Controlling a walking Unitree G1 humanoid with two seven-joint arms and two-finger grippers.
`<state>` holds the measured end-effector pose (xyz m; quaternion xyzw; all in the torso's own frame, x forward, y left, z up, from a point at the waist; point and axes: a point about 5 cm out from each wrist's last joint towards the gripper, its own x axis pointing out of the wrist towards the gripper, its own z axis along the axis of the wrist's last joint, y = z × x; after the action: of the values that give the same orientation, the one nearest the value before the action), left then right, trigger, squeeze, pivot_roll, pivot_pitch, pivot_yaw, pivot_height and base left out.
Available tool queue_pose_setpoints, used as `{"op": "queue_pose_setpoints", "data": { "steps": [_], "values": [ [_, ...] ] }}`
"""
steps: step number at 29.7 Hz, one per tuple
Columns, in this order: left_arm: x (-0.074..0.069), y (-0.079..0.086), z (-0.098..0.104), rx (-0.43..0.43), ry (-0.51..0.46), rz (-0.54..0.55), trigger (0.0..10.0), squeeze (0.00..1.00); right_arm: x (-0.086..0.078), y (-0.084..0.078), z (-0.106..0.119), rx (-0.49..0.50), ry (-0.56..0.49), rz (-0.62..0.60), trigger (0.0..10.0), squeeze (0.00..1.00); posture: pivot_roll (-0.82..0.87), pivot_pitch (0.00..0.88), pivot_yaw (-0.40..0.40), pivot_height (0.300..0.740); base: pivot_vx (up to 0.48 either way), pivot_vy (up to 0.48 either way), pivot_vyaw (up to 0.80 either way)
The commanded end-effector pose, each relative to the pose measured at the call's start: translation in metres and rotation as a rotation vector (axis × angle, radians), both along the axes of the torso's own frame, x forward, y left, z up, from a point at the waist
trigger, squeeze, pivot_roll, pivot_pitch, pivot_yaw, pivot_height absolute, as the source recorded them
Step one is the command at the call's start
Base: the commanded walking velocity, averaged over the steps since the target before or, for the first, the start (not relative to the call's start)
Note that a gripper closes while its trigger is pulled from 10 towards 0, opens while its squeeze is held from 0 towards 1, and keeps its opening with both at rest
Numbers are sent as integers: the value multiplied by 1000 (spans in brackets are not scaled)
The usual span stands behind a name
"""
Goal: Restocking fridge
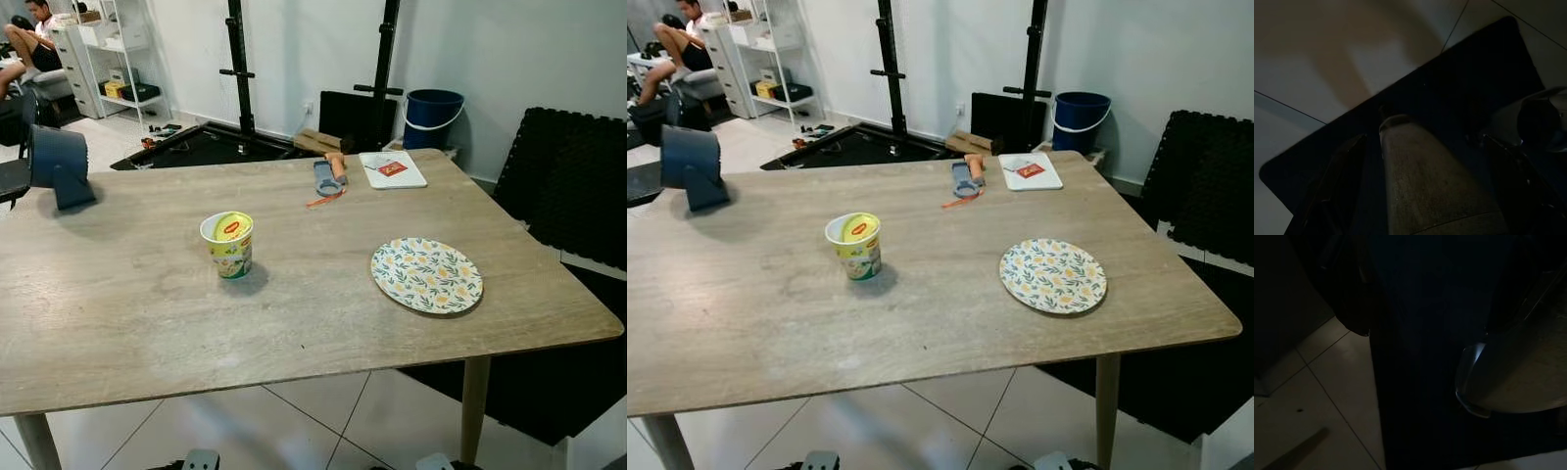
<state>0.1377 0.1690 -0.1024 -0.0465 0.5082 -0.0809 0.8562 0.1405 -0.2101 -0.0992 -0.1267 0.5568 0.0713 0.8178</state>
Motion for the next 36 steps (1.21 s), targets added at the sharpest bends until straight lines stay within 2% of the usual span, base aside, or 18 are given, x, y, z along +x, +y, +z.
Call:
{"op": "queue_pose_setpoints", "data": {
  "steps": [1, 36],
  "values": [
    [-5, 4, -2, 12, 21, 12, 10000, 0, -1, 2, -1, 8, -2, 9, 10000, 0, -21, 6, 4, 740, 0, 0, 0],
    [-8, 7, -3, 50, 22, 39, 10000, 0, -3, 3, -1, -5, 6, 11, 10000, 0, -18, 9, 1, 740, 0, 0, 0]
  ]
}}
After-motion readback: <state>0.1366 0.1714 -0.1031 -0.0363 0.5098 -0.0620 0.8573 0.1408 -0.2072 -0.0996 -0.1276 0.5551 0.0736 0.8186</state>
